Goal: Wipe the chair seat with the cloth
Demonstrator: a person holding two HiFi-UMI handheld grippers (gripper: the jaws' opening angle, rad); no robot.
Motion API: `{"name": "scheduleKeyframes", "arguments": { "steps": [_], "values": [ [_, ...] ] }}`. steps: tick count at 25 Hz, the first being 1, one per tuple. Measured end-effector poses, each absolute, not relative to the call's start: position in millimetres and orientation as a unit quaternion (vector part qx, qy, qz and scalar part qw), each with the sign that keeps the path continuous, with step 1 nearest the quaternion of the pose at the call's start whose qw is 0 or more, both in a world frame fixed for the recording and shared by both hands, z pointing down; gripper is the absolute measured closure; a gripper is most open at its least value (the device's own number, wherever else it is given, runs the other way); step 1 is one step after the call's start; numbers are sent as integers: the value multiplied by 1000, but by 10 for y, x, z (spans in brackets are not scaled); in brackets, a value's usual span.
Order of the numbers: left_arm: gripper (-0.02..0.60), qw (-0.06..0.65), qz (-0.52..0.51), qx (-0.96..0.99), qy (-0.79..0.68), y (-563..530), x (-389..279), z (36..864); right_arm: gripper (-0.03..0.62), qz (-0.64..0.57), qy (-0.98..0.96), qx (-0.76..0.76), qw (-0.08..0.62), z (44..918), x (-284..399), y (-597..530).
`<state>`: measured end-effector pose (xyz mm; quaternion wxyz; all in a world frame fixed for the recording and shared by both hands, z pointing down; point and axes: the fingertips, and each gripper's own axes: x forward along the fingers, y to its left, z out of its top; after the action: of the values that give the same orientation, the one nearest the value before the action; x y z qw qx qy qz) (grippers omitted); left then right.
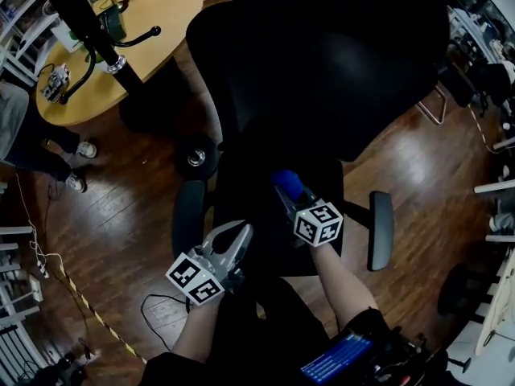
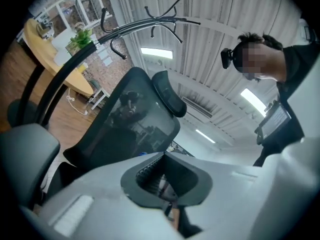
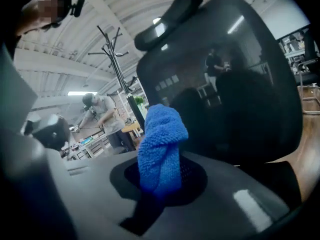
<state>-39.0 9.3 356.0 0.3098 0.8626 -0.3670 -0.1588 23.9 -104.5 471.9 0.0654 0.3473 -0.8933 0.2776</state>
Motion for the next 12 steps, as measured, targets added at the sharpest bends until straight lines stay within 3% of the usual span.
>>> {"name": "scheduleKeyframes", "arguments": {
  "steps": [5,12],
  "values": [
    [589,327,-174,842,-391,-38,-522,4028,556,288,-891,323,133,5874,-366,-1650],
    [589,349,-175,835,-388,-54,-606,4383,556,297,-882,315,186,6613,-1102,-1950]
  ]
}}
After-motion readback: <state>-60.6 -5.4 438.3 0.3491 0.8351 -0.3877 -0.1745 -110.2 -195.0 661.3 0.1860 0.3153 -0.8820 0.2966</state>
